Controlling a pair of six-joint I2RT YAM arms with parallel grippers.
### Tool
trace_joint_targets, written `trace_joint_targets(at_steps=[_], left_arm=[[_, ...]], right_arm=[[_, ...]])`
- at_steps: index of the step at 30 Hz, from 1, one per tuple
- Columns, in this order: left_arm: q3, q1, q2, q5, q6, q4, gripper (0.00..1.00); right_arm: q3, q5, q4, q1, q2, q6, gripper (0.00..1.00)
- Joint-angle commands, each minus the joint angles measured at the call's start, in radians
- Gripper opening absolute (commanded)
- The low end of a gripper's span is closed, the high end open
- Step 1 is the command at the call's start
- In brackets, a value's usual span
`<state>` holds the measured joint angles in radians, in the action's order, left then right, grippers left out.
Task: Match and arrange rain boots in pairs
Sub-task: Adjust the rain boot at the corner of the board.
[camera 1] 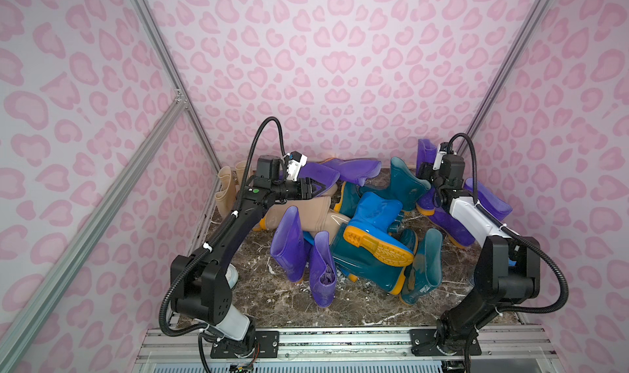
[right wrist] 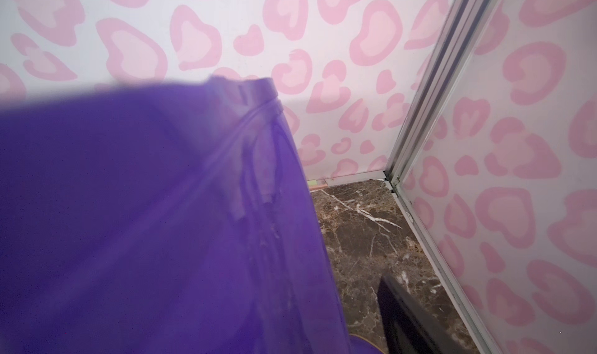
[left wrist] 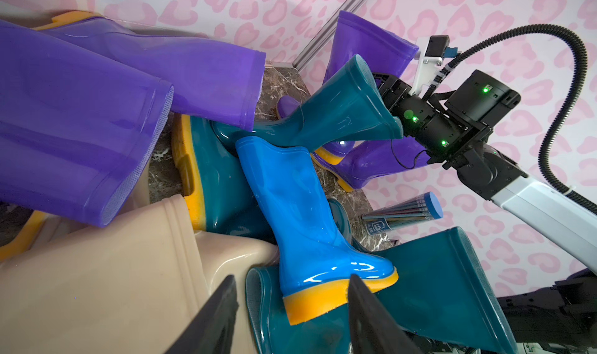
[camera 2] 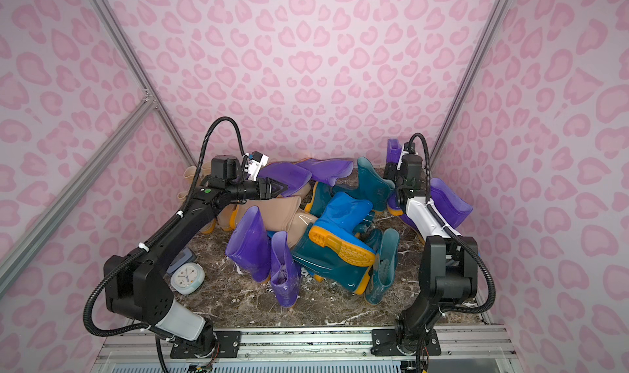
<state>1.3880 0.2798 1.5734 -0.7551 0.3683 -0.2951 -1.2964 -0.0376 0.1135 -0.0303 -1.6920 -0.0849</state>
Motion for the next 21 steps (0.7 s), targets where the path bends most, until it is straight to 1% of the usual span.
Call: trace_joint_targets(at_steps=[1, 2, 3, 4, 5, 6, 7, 9, 13, 18, 21], left_arm=[[0.009, 0.0, -0.001, 0.0, -0.015, 0.009, 0.57], [0.009, 0.0, -0.001, 0.0, -0.017, 0.008, 0.57], [0.009, 0.001, 0.0, 0.0, -0.018, 0.007, 0.57], [0.009, 0.0, 0.0, 0.002, -0.021, 0.005, 0.57], [0.009, 0.001, 0.001, 0.002, -0.023, 0.003, 0.57], [0.009, 0.0, 0.001, 0.003, -0.023, 0.003, 0.57], [0.009, 0.0, 0.003, 0.003, -0.023, 0.003, 0.57], [0.01, 0.0, 0.006, 0.0, -0.022, 0.003, 0.56], [0.012, 0.0, 0.013, 0.003, -0.024, 0.001, 0.56], [0.018, 0.001, 0.023, 0.003, -0.031, -0.007, 0.56], [0.016, 0.0, 0.021, 0.009, -0.037, -0.007, 0.56]], right_arm=[[-0.025, 0.0, -0.01, -0.003, -0.018, 0.022, 0.76], [-0.039, 0.011, -0.01, -0.002, -0.023, 0.022, 0.73], [-0.055, 0.029, -0.025, 0.0, -0.026, 0.023, 0.66], [-0.073, 0.048, -0.026, -0.001, -0.027, 0.031, 0.52], [-0.105, 0.057, -0.022, 0.0, -0.036, 0.037, 0.29], [-0.144, 0.04, -0.042, 0.0, -0.055, 0.031, 0.02], [-0.19, 0.034, -0.064, -0.003, -0.076, 0.025, 0.0], [-0.304, 0.03, -0.115, -0.011, -0.13, 0.01, 0.0], [-0.481, 0.025, -0.112, -0.01, -0.216, -0.018, 0.0], [-0.761, 0.006, -0.158, -0.005, -0.379, -0.015, 0.0], [-0.867, -0.031, -0.169, -0.009, -0.462, 0.004, 0.0]])
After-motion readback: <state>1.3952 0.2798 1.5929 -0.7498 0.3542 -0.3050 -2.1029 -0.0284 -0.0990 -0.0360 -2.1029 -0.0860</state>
